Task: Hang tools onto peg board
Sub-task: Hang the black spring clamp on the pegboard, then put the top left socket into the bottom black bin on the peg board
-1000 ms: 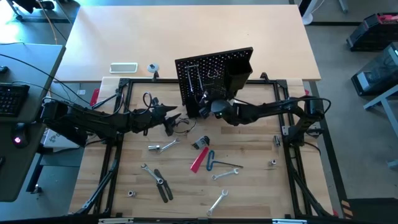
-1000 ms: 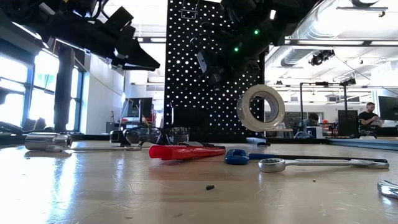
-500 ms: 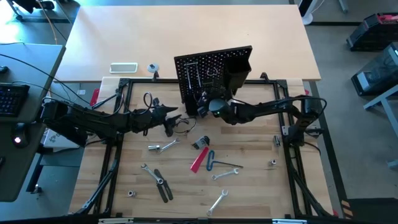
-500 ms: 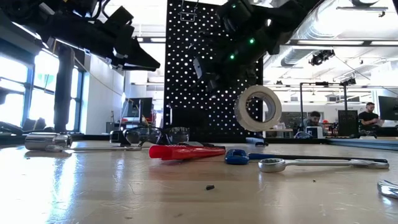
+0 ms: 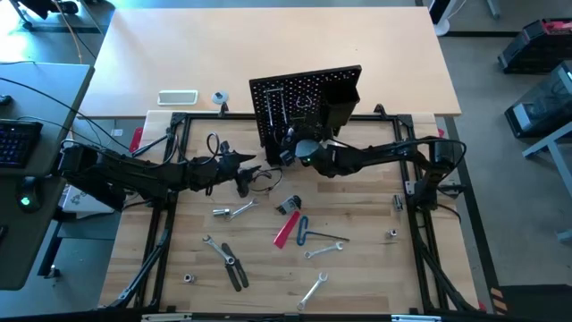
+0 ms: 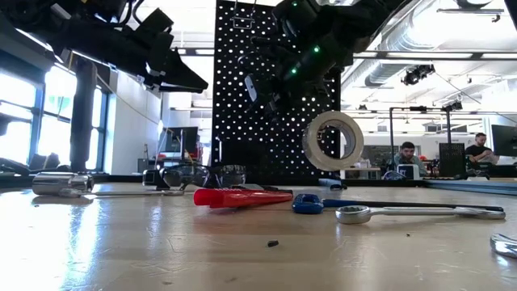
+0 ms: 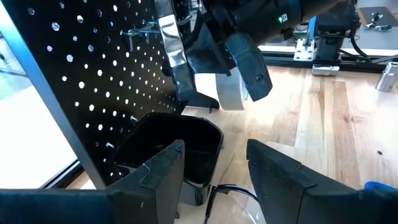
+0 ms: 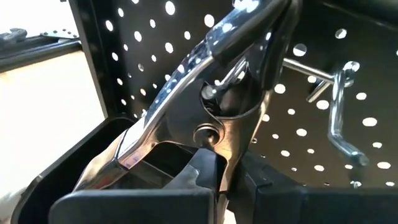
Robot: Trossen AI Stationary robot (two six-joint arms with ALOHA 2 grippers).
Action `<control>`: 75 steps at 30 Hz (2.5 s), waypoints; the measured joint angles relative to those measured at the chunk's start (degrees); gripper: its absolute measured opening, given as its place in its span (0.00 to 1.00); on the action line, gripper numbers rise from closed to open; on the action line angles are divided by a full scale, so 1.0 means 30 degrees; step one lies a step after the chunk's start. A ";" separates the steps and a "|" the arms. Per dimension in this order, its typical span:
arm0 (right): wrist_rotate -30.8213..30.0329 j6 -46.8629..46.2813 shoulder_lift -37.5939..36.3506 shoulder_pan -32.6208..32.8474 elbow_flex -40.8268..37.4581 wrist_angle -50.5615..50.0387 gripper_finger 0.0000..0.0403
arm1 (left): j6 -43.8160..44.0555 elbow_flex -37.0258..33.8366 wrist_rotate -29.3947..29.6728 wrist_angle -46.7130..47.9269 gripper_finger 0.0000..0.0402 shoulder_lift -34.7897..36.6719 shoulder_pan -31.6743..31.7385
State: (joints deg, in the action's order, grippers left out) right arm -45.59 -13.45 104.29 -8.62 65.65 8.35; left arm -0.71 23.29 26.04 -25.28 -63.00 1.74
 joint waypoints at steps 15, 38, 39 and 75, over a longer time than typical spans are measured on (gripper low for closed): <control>-0.0406 -0.0568 0.0000 -0.0044 0.0000 -0.0547 0.26 | 0.0000 0.0000 -0.0110 0.0000 0.42 0.0000 0.0000; -0.2817 -0.0592 -0.0493 0.1845 0.0000 -0.4255 0.30 | 0.0160 0.0000 -0.0142 0.0880 0.42 0.0000 -0.0120; -0.2983 -0.0632 -0.0635 0.2002 0.0000 -0.4504 0.30 | 0.0160 0.0000 -0.0138 0.0968 0.42 0.0000 -0.0174; 0.5897 0.2998 -0.1916 0.7162 -0.0005 -0.8636 0.30 | 0.8937 0.0003 -0.4997 1.5182 0.42 0.0003 -0.5386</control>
State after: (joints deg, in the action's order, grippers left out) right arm -27.90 -4.46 98.54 12.86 65.63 -17.56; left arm 26.10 23.30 11.05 20.26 -62.99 -14.42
